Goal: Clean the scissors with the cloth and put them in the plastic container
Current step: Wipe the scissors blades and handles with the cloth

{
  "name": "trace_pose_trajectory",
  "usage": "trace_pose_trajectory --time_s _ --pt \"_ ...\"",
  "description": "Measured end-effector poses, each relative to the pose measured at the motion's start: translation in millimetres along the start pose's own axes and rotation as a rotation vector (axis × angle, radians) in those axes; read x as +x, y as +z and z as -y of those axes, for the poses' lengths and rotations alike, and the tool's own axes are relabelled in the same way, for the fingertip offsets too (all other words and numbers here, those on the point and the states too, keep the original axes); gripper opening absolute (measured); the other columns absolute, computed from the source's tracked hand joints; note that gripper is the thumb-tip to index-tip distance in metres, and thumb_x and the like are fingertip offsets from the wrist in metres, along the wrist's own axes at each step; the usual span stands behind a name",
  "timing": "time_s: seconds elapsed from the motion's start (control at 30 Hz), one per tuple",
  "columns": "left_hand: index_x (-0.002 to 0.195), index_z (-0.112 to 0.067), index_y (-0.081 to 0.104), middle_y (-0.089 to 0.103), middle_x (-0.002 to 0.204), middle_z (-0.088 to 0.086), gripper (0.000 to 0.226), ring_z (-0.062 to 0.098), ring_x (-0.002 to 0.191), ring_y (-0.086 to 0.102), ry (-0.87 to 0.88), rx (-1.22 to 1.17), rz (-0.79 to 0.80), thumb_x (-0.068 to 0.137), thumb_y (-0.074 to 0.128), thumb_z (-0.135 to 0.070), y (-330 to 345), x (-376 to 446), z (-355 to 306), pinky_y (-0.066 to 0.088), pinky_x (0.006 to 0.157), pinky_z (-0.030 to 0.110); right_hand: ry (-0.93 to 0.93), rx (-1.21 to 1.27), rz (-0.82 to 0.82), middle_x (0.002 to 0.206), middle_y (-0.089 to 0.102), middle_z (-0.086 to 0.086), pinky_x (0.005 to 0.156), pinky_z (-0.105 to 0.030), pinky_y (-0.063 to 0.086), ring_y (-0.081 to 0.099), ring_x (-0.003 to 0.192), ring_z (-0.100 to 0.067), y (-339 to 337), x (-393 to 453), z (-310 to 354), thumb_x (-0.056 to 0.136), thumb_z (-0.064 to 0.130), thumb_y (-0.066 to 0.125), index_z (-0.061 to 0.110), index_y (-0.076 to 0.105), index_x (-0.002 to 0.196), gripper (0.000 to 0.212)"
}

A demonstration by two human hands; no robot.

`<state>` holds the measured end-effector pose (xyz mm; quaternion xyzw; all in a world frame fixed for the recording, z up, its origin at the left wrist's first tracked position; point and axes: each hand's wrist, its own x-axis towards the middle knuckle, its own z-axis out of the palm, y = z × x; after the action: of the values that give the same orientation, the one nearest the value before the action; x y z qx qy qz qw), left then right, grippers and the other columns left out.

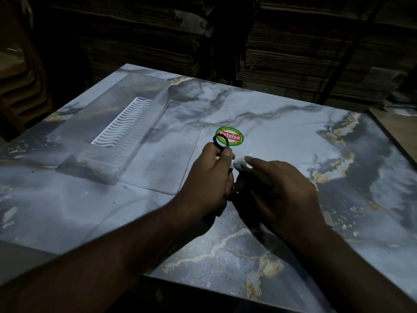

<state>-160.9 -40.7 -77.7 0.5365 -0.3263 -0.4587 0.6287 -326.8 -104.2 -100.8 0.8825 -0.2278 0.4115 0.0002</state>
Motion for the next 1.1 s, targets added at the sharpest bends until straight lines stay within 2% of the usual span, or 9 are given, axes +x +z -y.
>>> trace_pose_trajectory --time_s 0.23,0.37,0.47,0.57,0.63,0.73,0.9,1.0,1.1 --pt "0.109 -0.008 0.051 0.043 0.045 0.007 0.025 0.02 0.037 0.031 -0.029 0.012 0.069 0.11 0.044 -0.032 -2.0 1.7 3.9 0.026 0.04 0.027 -0.056 -0.004 0.043 0.093 0.07 -0.015 0.068 -0.042 0.05 0.064 0.079 -0.035 8.5 1.9 -0.4 0.093 0.005 0.074 -0.001 0.077 0.108 0.017" --pt "0.108 -0.007 0.051 0.045 0.044 0.005 0.025 0.019 0.036 0.035 0.001 0.098 0.046 0.11 0.045 -0.031 -2.9 2.6 4.5 0.029 0.039 0.027 -0.071 -0.04 0.083 0.083 0.06 -0.012 0.063 -0.034 0.034 0.048 0.071 -0.029 9.6 2.7 5.2 0.095 0.008 0.067 0.008 0.066 0.098 0.003" --pt "0.111 -0.005 0.05 0.042 0.045 0.004 0.027 0.017 0.037 0.03 -0.044 0.015 0.005 0.11 0.044 -0.031 -4.1 4.9 3.3 0.024 0.04 0.024 -0.069 -0.066 0.076 0.081 0.058 -0.009 0.068 -0.03 0.025 0.041 0.071 -0.024 10.6 0.1 2.6 0.097 0.015 0.073 0.012 0.061 0.096 0.012" --pt "0.108 -0.008 0.052 0.043 0.045 0.004 0.027 0.018 0.037 0.033 -0.04 0.06 0.045 0.11 0.045 -0.034 -4.1 4.9 6.5 0.027 0.04 0.025 -0.083 -0.042 0.051 0.088 0.068 -0.012 0.065 -0.033 0.041 0.058 0.076 -0.03 7.3 -3.6 0.9 0.103 0.019 0.065 0.005 0.073 0.105 0.016" --pt "0.105 -0.011 0.053 0.046 0.045 0.004 0.026 0.018 0.036 0.037 -0.01 0.128 0.068 0.109 0.045 -0.035 -2.6 4.3 8.9 0.032 0.04 0.029 -0.076 -0.021 0.041 0.089 0.069 -0.016 0.065 -0.04 0.049 0.062 0.076 -0.035 6.5 -1.6 3.1 0.099 0.01 0.065 -0.002 0.076 0.103 0.017" --pt "0.106 -0.01 0.052 0.046 0.044 0.003 0.025 0.019 0.035 0.037 0.008 0.174 0.063 0.11 0.044 -0.033 -2.1 6.4 8.1 0.033 0.038 0.029 -0.052 -0.027 0.066 0.082 0.063 -0.014 0.06 -0.042 0.045 0.055 0.07 -0.034 10.1 3.3 6.8 0.09 0.001 0.073 0.0 0.074 0.096 0.005" --pt "0.107 -0.008 0.052 0.044 0.042 0.001 0.024 0.017 0.034 0.035 0.0 0.163 0.052 0.11 0.044 -0.03 -1.7 2.6 4.9 0.03 0.04 0.027 -0.073 -0.045 0.046 0.075 0.056 -0.01 0.061 -0.033 0.029 0.044 0.066 -0.028 9.4 2.4 6.2 0.086 0.001 0.077 0.01 0.061 0.085 0.018" --pt "0.107 -0.005 0.051 0.042 0.045 0.002 0.026 0.014 0.032 0.031 -0.037 0.039 0.013 0.11 0.045 -0.029 -1.4 4.9 3.3 0.025 0.041 0.025 -0.045 -0.089 0.064 0.074 0.057 -0.01 0.056 -0.037 0.038 0.047 0.064 -0.031 10.9 1.0 3.3 0.082 0.0 0.078 0.005 0.063 0.076 0.016" --pt "0.108 -0.003 0.051 0.042 0.043 -0.001 0.026 0.013 0.032 0.032 -0.026 0.079 0.018 0.111 0.043 -0.028 -0.1 3.4 3.3 0.025 0.038 0.024 -0.03 -0.066 0.072 0.08 0.063 -0.011 0.06 -0.038 0.046 0.056 0.069 -0.032 9.1 -3.2 1.0 0.086 0.004 0.079 0.003 0.071 0.085 0.008"
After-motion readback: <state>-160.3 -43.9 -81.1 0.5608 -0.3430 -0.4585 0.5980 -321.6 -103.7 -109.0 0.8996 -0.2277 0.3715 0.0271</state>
